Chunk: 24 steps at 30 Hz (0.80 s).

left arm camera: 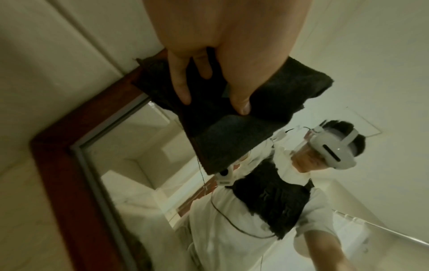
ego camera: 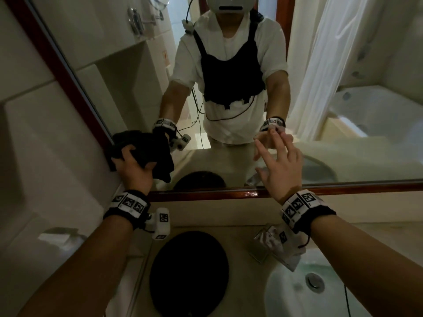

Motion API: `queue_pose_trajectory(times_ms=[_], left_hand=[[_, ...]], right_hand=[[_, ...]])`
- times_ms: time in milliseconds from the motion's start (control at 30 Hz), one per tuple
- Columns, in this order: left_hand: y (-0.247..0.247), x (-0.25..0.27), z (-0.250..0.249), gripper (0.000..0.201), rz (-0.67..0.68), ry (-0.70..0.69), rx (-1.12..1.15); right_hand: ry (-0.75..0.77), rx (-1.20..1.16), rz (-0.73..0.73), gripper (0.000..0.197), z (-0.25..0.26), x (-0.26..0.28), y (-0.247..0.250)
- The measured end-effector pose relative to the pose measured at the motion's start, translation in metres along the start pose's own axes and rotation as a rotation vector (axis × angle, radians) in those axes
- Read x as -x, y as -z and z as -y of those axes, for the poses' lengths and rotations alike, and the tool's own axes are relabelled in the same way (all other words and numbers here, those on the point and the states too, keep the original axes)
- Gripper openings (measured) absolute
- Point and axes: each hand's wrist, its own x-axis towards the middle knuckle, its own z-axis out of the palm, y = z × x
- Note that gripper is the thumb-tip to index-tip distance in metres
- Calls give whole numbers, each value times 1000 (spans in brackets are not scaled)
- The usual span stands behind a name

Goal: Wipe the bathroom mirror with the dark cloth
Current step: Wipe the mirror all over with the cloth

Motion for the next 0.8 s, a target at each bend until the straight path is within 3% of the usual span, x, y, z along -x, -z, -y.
queue_pose_trajectory(times_ms=[167,267,533,633,800], left_hand=[[21,-10,-33,61,-62,-69,-18],[31,-18,-53,65,-93,-80,-10],[36,-21,-68,66,-126,-79,-46],[29,-11,-57,69,-120,-99,-60],[3,20,-42,72,-36,-10,-32]], right_hand=[[0,-69,-129,77,0,-26,29],[33,-43,-191,82,-2,-50,50],[7,50,-100,107,-11,-83,61],[6,39,-104,108,-11,-82,57],[3,29,-118,106,-10,-82,53]])
